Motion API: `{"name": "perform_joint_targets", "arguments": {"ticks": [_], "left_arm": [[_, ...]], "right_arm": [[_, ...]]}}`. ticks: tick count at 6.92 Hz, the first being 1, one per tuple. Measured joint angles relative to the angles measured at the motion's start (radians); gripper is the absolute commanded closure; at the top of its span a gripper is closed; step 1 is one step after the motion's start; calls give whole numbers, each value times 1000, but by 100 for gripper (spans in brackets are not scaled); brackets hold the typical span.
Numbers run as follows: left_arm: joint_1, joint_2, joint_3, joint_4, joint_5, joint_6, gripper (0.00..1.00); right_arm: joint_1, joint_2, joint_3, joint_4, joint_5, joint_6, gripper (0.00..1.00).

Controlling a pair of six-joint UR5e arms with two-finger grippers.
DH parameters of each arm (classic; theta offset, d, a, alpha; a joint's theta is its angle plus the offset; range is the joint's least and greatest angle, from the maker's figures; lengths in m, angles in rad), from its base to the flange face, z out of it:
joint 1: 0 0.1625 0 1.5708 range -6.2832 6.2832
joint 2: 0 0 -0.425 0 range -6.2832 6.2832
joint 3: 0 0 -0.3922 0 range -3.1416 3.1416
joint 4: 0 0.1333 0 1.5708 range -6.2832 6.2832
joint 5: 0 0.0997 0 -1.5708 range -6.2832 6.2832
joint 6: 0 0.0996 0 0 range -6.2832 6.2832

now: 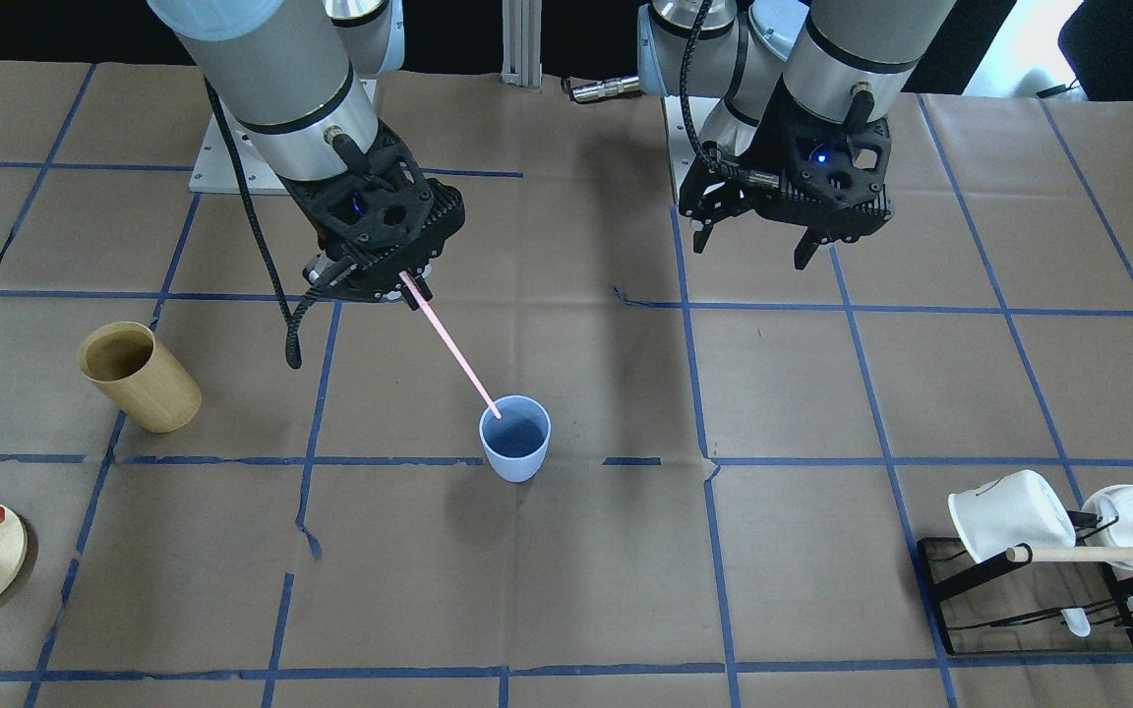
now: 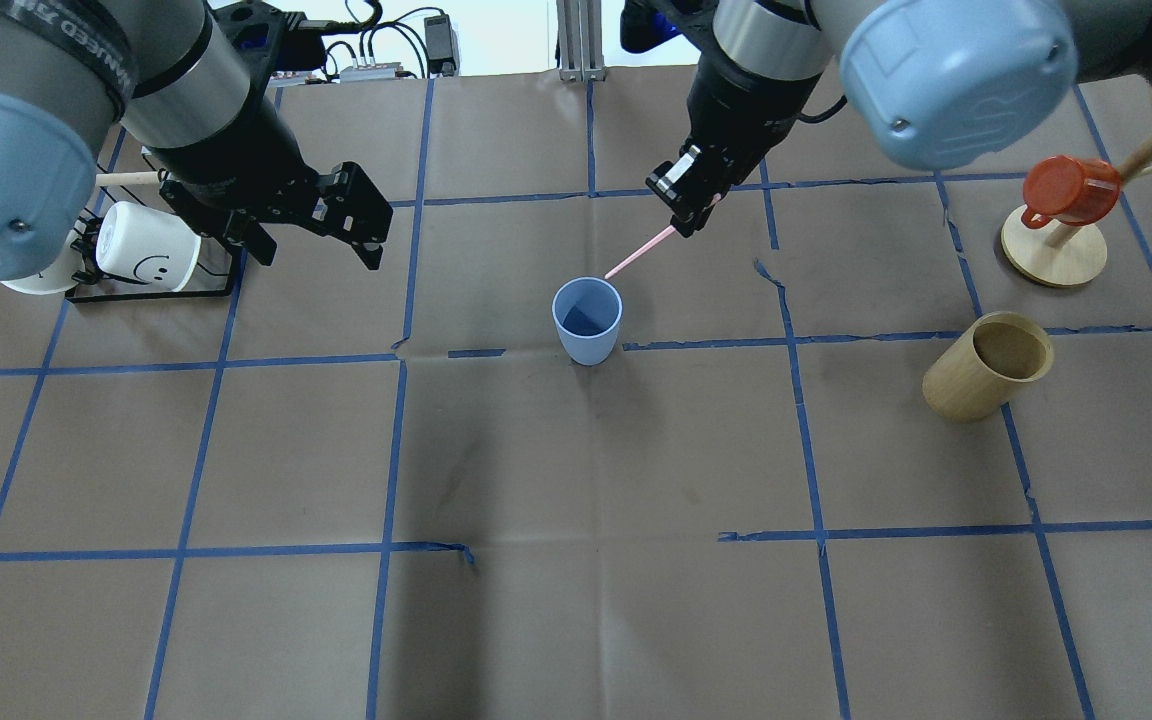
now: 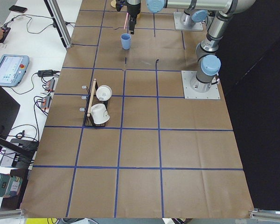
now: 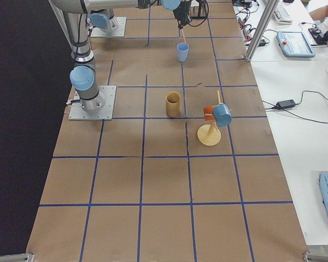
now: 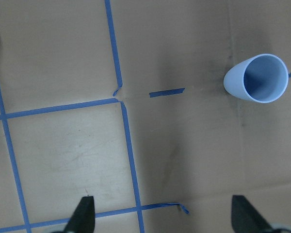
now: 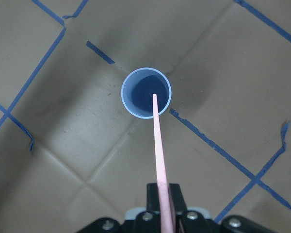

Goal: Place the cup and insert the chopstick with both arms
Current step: 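Move the held chopstick over the blue cup and lower it inside with the right gripper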

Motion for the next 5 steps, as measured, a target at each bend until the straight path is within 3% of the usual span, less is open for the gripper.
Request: {"name": "perform_joint_targets", "arguments": {"ticks": [4,5], "left_arm": [[12,15,-7,3,1,-1,0],[14,16,-7,3,0,-2,0]], "right_arm": [[41,39,38,-11,6,49,88],[41,41,44,-13,6,50,74]]}}
